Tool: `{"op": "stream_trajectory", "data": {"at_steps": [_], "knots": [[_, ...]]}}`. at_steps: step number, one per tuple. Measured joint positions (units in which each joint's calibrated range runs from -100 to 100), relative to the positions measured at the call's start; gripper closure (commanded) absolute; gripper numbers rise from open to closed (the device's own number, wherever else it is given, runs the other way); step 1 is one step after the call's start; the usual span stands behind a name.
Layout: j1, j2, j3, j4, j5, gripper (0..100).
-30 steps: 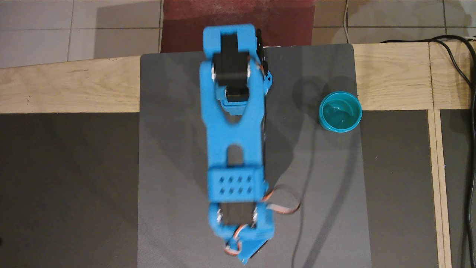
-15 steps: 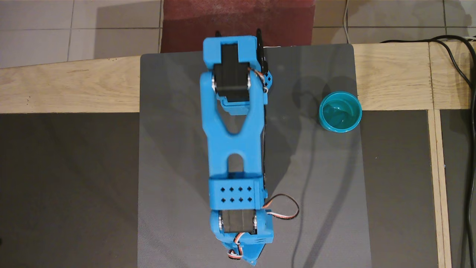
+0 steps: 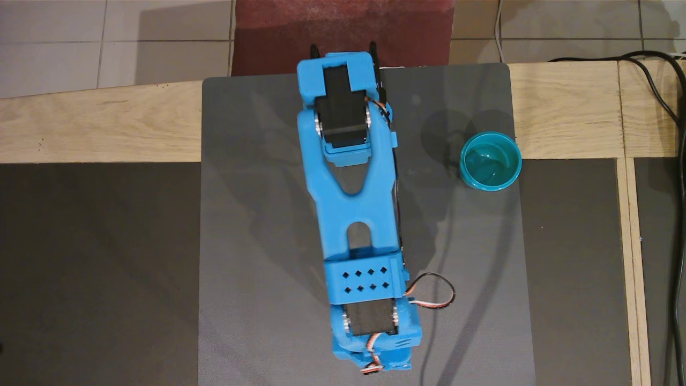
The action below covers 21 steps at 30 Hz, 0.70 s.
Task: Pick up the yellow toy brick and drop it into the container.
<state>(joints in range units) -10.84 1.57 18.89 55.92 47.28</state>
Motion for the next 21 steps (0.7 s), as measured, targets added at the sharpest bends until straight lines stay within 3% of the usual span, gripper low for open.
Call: {"op": "stream_trajectory", "data": {"at_steps": [6,10,21], "knots": [[0.37,0.00,0.54,-0.09,1.43,80],[1.34,0.00,0.82,-0.18,1.48,73],[1.93,3.40,1.54,-0.53,2.70,73]]}}
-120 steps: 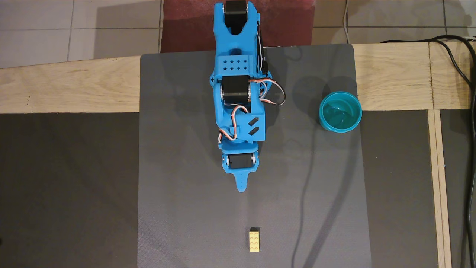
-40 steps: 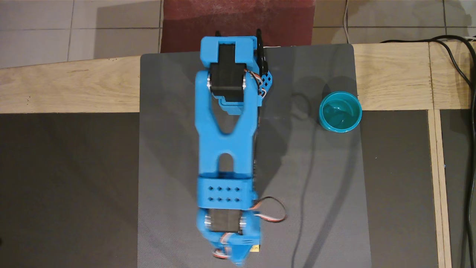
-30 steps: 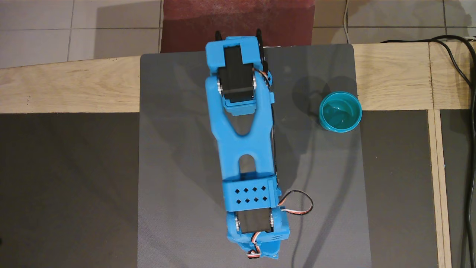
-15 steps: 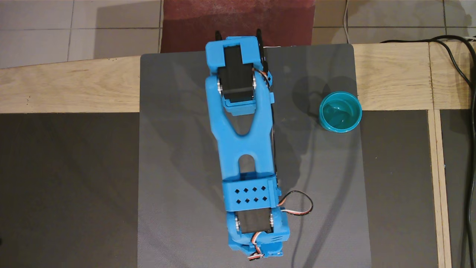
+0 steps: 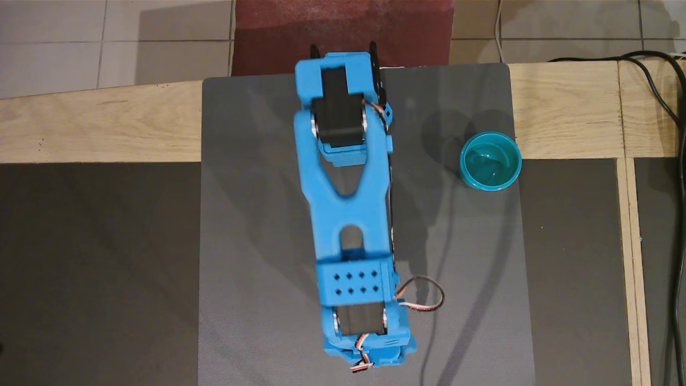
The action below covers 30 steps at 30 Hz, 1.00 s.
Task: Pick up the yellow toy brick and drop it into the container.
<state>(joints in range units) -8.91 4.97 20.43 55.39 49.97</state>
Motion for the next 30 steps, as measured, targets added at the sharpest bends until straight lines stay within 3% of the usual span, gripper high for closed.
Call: {"op": "stream_trajectory", "data": {"at_steps": [8,30], "knots": [[3.86,7.31,-0.09,-8.10,2.01,73],[5.12,8.67,0.09,-8.36,2.54,73]]}}
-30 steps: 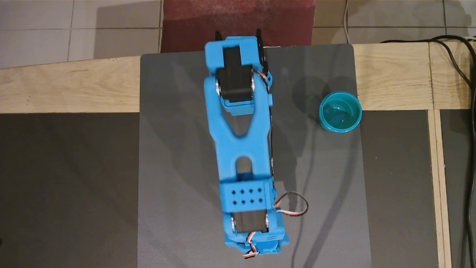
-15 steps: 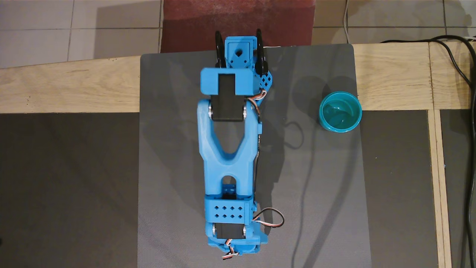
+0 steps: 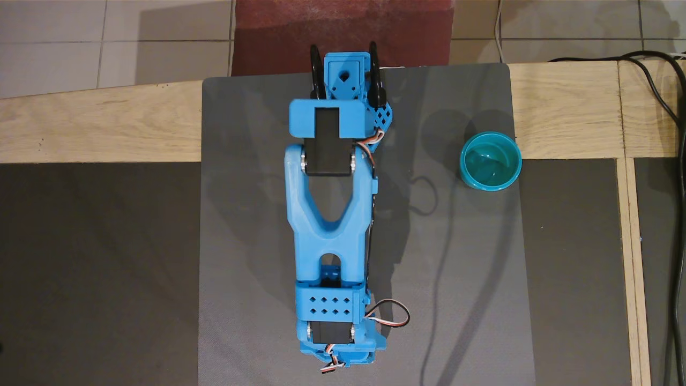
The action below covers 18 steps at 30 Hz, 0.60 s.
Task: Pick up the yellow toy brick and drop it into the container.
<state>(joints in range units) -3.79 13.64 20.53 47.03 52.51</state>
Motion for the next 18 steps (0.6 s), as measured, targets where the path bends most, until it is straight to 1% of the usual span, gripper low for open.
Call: {"op": "stream_trajectory", "data": {"at_steps": [4,5,12,15,18], "knots": [[-0.22,0.00,0.00,0.00,0.00,74],[-0.22,0.00,0.00,0.00,0.00,75],[-0.67,3.23,-0.54,-0.79,0.00,95],[-0.67,3.57,-0.63,-0.97,0.00,100],[-0.67,3.57,-0.63,-0.97,0.00,100]]}}
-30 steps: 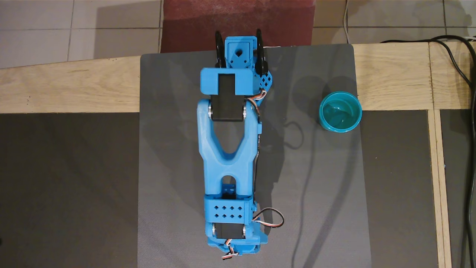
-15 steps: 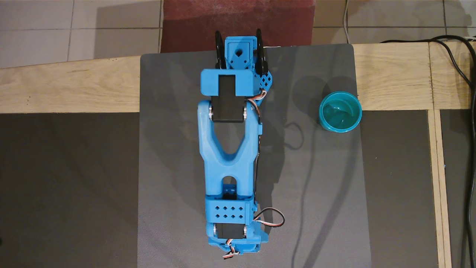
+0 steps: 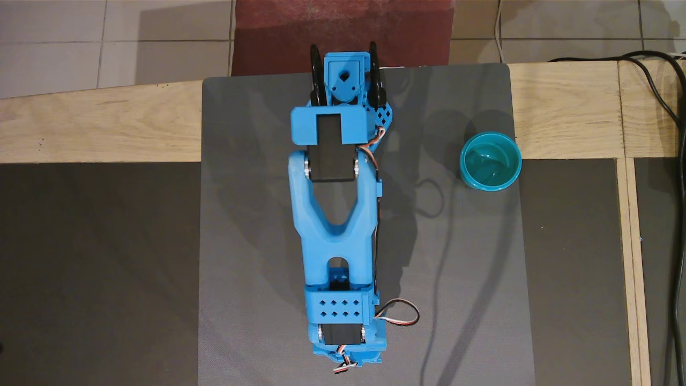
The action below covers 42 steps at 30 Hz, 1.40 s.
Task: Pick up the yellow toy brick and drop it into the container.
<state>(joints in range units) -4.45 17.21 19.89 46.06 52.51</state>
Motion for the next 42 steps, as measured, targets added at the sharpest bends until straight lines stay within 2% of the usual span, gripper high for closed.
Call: {"op": "stream_trajectory", "data": {"at_steps": [7,18,33,42], "knots": [[0.00,0.00,0.00,0.00,-0.16,100],[-5.20,-9.52,0.54,5.72,-8.36,100],[-26.50,-37.40,0.54,28.86,-19.30,100],[-41.43,-42.33,0.63,40.56,-24.59,100]]}}
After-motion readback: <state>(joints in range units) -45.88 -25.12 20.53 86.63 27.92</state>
